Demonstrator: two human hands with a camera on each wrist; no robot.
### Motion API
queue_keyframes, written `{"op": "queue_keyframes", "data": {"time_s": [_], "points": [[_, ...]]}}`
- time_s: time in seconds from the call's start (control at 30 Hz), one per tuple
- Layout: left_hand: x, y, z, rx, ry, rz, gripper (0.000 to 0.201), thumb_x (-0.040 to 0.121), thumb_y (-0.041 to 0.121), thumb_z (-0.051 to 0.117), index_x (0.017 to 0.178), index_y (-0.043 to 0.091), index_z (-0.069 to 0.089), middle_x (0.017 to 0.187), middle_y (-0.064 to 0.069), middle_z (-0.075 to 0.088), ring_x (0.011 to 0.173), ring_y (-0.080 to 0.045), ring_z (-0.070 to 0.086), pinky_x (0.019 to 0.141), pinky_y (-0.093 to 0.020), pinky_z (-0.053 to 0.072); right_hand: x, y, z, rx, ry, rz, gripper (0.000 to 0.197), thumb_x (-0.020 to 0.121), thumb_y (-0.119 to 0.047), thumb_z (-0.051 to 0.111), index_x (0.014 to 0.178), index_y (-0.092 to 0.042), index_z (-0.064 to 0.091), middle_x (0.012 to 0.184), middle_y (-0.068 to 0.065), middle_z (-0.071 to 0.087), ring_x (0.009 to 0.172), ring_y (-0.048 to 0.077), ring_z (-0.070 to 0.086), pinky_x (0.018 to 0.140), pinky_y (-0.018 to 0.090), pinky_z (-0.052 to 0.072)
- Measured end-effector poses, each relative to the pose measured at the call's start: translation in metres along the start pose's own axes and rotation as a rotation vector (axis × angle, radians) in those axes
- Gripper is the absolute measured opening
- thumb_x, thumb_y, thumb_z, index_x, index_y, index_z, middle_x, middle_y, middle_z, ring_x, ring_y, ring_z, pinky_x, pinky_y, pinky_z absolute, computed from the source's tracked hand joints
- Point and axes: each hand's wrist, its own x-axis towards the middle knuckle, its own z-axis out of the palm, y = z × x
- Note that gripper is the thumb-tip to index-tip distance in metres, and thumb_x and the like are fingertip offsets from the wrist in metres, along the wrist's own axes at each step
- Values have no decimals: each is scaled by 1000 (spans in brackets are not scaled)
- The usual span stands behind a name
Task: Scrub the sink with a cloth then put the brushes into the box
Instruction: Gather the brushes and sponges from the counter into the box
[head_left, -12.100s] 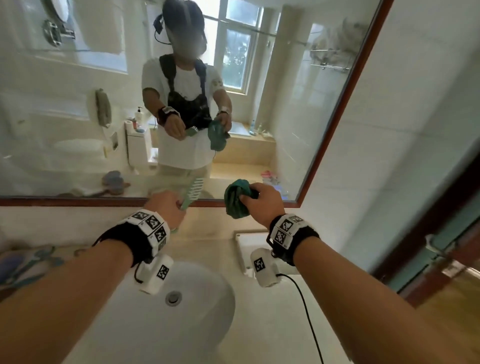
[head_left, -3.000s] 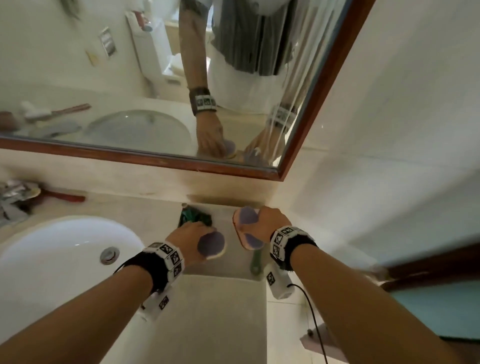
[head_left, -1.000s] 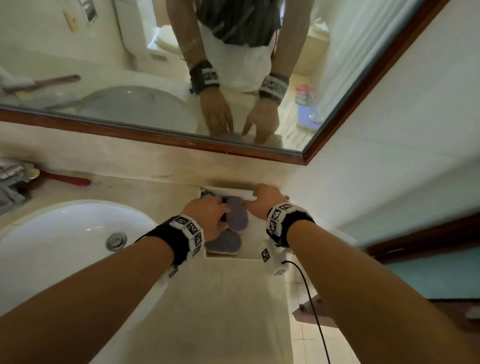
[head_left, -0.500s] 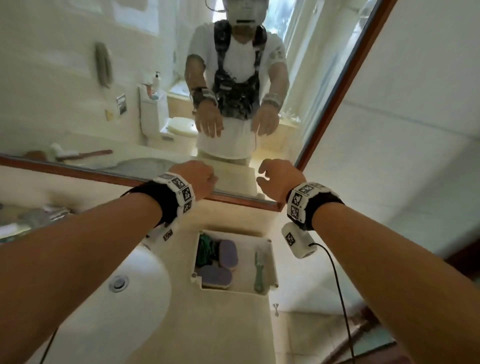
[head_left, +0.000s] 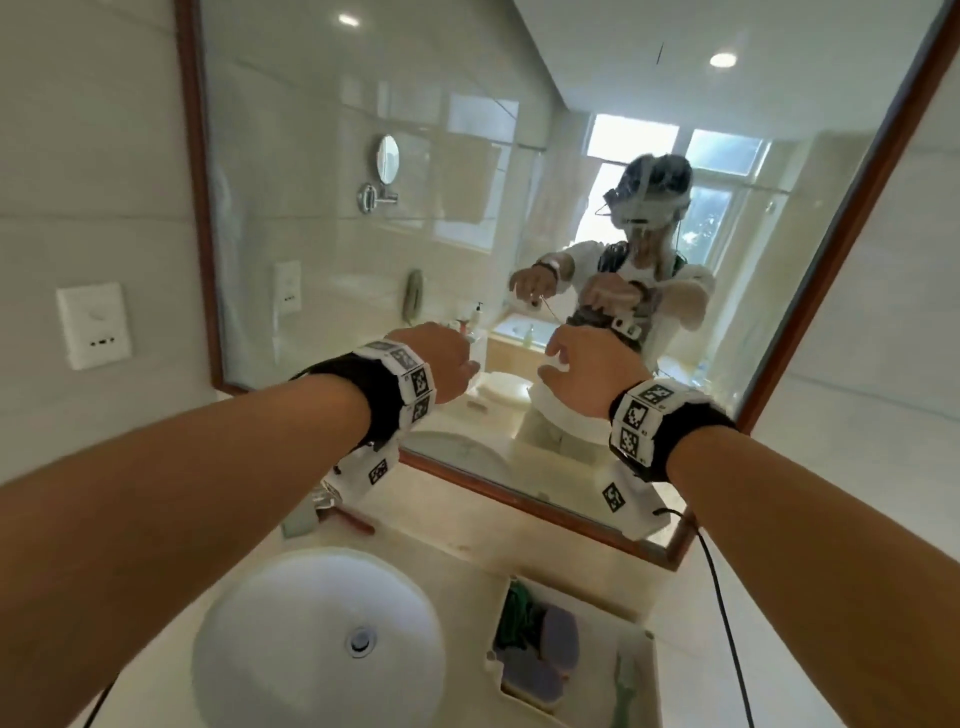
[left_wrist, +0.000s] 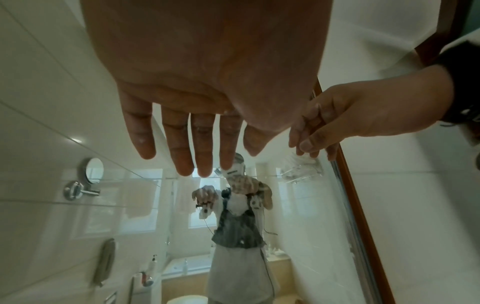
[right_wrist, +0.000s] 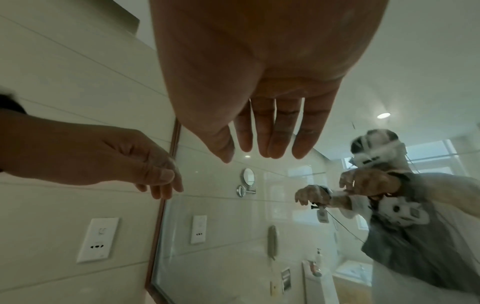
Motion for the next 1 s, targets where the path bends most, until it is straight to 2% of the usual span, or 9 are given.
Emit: {"op": "queue_keyframes", "data": {"time_s": [0.1, 0.23, 0.47, 0.57, 0.7, 0.87, 1.0], "points": [[-9, -30, -28, -22, 17, -49, 38, 98, 46, 38, 116, 23, 63, 117, 2, 63, 104, -21, 60, 85, -33, 48, 16, -35, -16, -14, 34, -26, 27, 89, -42, 57, 111, -26, 58, 109, -4, 62, 101, 19, 58, 86, 38, 51], [-22, -89, -34, 40, 39, -93, 38, 95, 50, 39, 108, 25, 64, 112, 2, 64, 101, -22, 61, 85, -36, 50, 37, -91, -17, -22, 22, -53, 26, 88, -44, 58, 109, -28, 59, 108, -4, 63, 100, 19, 60, 89, 39, 51], [-51, -235, -35, 47, 18, -163, 40, 95, 49, 39, 114, 24, 64, 120, -1, 62, 109, -25, 59, 86, -36, 48, 93, -220, 14, 5, -6, -95, 27, 86, -46, 60, 107, -28, 58, 103, -5, 63, 100, 19, 61, 89, 41, 52], [-62, -299, -37, 68, -6, -219, 40, 96, 49, 39, 113, 23, 63, 118, -1, 63, 106, -26, 61, 84, -35, 49, 115, -283, 34, 60, -16, -139, 27, 87, -44, 61, 108, -27, 60, 104, -3, 64, 97, 20, 61, 87, 40, 52], [-65, -370, -28, 64, -57, -280, 35, 95, 47, 39, 103, 21, 61, 112, -1, 63, 99, -25, 60, 84, -37, 51, 141, -351, 74, 59, -86, -192, 29, 88, -45, 58, 111, -28, 57, 107, -6, 62, 99, 19, 61, 87, 40, 52], [-60, -430, -2, 8, -66, -348, 32, 94, 43, 43, 111, 24, 62, 117, 1, 62, 104, -22, 60, 85, -36, 50, 180, -404, 124, 33, -151, -281, 28, 89, -43, 57, 111, -26, 57, 111, -6, 59, 100, 19, 59, 81, 32, 48], [-54, -475, 38, 27, -145, -435, 33, 96, 42, 42, 115, 22, 61, 123, 0, 60, 111, -23, 58, 86, -35, 47, 216, -435, 165, 59, -205, -352, 26, 89, -42, 57, 110, -26, 58, 111, -3, 61, 97, 19, 60, 82, 34, 51]]}}
